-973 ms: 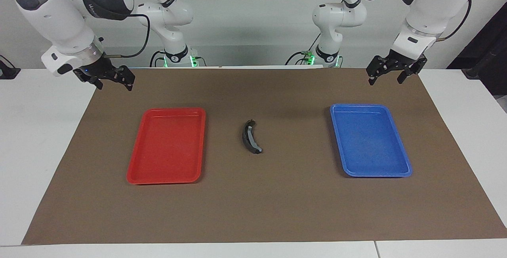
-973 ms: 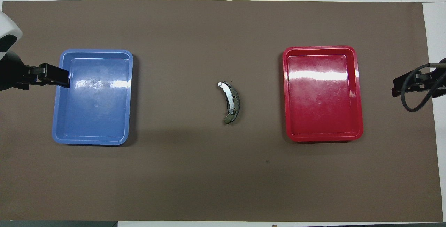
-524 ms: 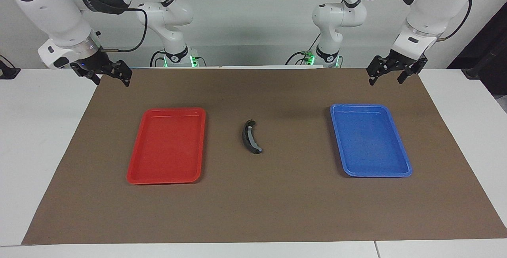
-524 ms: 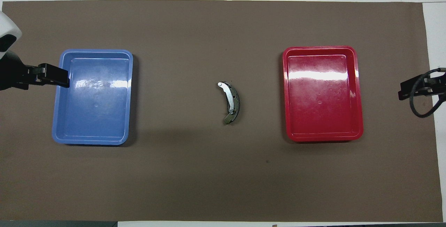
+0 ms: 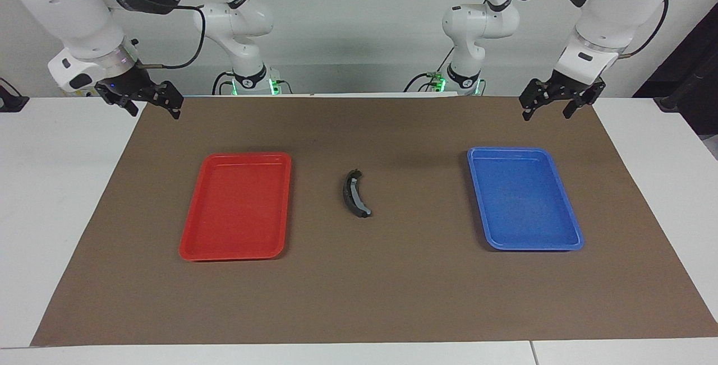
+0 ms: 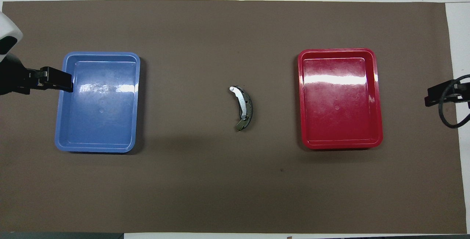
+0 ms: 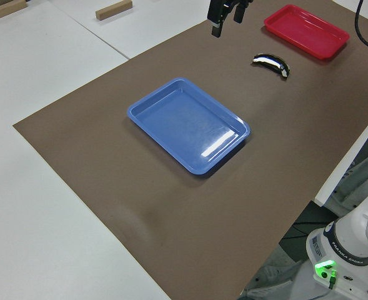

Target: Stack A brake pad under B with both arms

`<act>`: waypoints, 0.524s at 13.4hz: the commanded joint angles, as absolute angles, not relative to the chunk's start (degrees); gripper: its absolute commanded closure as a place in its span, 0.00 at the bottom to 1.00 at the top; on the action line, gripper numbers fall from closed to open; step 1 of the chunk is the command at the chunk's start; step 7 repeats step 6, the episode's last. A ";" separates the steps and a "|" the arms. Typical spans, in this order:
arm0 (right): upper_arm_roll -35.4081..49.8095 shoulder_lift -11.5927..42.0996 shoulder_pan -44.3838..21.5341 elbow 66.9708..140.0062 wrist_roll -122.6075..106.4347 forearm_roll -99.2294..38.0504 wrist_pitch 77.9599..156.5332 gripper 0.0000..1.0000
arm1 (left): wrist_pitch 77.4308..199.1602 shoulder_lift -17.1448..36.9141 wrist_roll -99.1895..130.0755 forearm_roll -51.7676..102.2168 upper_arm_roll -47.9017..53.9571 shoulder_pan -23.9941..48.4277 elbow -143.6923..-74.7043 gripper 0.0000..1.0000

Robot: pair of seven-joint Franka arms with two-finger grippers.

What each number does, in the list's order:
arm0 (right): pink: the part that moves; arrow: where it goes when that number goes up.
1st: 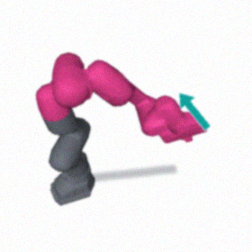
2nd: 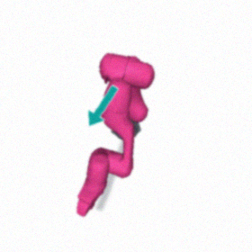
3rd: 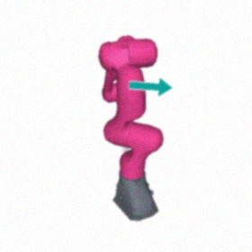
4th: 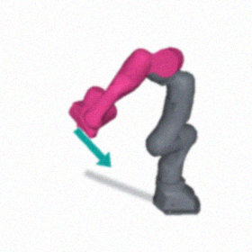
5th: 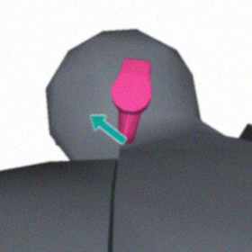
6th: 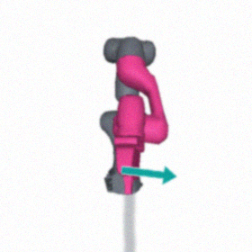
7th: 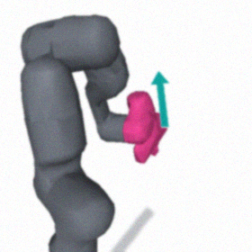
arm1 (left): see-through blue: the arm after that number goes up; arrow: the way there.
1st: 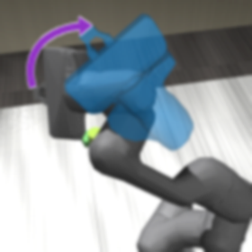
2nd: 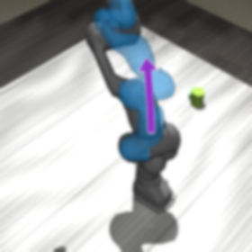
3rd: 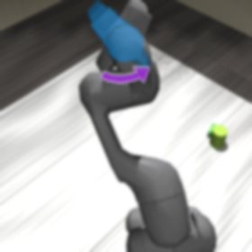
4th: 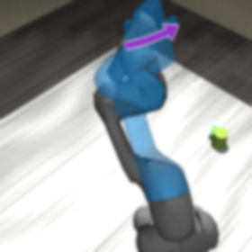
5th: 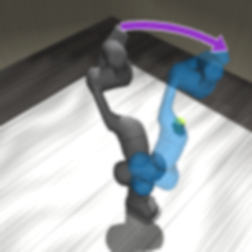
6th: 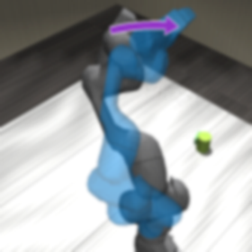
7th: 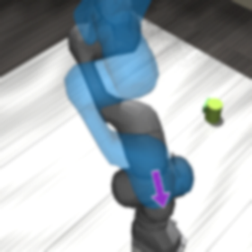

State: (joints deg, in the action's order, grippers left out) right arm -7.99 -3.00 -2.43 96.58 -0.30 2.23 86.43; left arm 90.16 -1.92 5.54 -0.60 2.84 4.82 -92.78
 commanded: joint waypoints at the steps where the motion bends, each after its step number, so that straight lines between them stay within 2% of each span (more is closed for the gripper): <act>1: -7.29 -5.10 -1.58 98.61 -1.41 2.81 87.10 0.00 | 90.26 -1.84 5.01 0.18 2.64 4.66 -92.64 0.01; 7: -7.29 -4.83 -1.58 97.03 -1.41 2.90 87.36 0.00 | 90.00 -1.85 4.92 0.18 2.55 4.66 -92.64 0.01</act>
